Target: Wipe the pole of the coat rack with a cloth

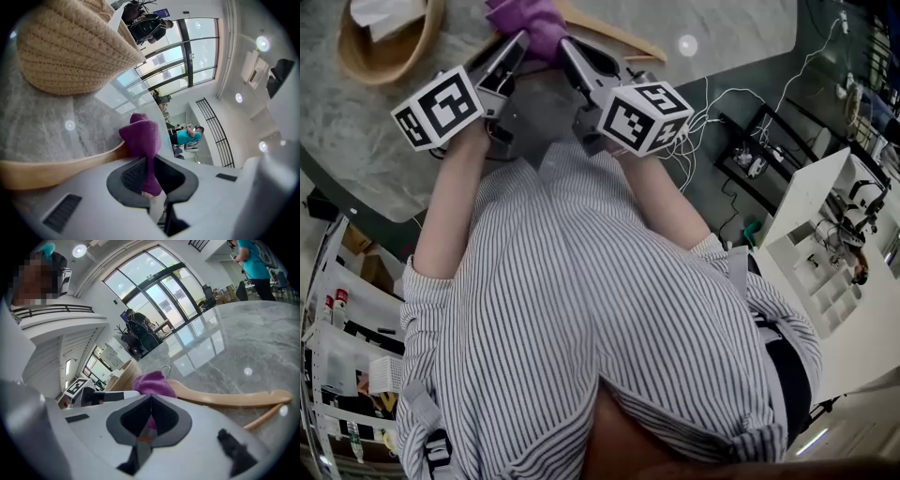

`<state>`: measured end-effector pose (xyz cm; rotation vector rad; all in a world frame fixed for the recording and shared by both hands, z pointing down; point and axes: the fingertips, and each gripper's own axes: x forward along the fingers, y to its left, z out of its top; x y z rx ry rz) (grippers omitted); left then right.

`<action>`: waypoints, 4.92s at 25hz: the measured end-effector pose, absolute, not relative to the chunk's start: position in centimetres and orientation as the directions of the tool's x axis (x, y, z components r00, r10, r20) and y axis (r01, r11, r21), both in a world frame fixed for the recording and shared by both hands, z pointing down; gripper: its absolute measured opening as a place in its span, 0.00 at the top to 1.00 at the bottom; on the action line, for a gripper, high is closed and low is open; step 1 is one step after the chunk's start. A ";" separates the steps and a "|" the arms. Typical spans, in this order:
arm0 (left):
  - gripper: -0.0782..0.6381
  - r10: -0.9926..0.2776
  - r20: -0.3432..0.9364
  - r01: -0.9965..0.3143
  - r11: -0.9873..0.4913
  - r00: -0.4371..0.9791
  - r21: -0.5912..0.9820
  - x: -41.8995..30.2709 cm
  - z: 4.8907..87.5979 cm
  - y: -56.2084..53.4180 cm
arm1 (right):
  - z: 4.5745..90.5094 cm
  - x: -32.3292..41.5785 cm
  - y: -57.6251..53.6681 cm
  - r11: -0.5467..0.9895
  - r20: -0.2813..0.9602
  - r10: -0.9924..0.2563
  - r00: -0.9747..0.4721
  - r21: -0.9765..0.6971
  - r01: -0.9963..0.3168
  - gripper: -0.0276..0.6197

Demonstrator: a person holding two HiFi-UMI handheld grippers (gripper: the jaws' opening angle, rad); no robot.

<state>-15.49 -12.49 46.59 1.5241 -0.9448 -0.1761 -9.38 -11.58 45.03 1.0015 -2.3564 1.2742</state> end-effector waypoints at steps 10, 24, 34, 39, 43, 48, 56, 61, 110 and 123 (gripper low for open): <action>0.82 -0.663 0.413 -0.442 0.136 0.625 0.887 -16.6 46.6 -11.5 | 45.0 -10.8 -11.2 0.390 0.530 -0.416 -0.739 -0.631 -0.671 0.93; 0.82 -0.716 0.423 -0.422 0.195 0.555 0.885 -19.0 46.7 -8.3 | 45.0 -12.2 -9.5 0.422 0.526 -0.371 -0.765 -0.638 -0.644 0.93; 0.82 -0.738 0.420 -0.418 0.204 0.528 0.885 -20.6 46.3 -5.8 | 44.6 -13.6 -7.6 0.465 0.528 -0.342 -0.777 -0.623 -0.628 0.93; 0.82 -0.747 0.424 -0.414 0.217 0.512 0.884 -20.9 46.2 -4.7 | 44.4 -14.0 -7.4 0.486 0.524 -0.324 -0.788 -0.622 -0.614 0.93; 0.82 -0.770 0.416 -0.371 0.251 0.483 0.894 -21.7 46.0 -3.7 | 44.4 -14.7 -7.2 0.509 0.526 -0.295 -0.798 -0.620 -0.597 0.93; 0.82 -0.796 0.421 -0.359 0.275 0.436 0.892 -23.4 45.7 -2.1 | 44.1 -16.2 -6.2 0.540 0.522 -0.253 -0.814 -0.622 -0.567 0.93; 0.82 -0.826 0.420 -0.339 0.300 0.375 0.892 -25.9 45.2 0.2 | 43.6 -18.3 -4.5 0.574 0.515 -0.207 -0.832 -0.625 -0.529 0.93; 0.82 -0.833 0.413 -0.295 0.316 0.368 0.902 -26.3 45.5 1.3 | 43.6 -19.2 -4.1 0.585 0.511 -0.195 -0.837 -0.624 -0.517 0.93; 0.82 -0.610 0.476 -0.510 0.134 0.633 0.850 -21.6 44.4 0.4 | 43.7 -13.3 -5.8 0.532 0.510 -0.273 -0.816 -0.627 -0.569 0.93; 0.82 -0.529 0.476 -0.499 0.111 0.702 0.860 -17.4 45.4 -2.1 | 45.0 -8.3 -7.0 0.445 0.534 -0.342 -0.773 -0.633 -0.634 0.93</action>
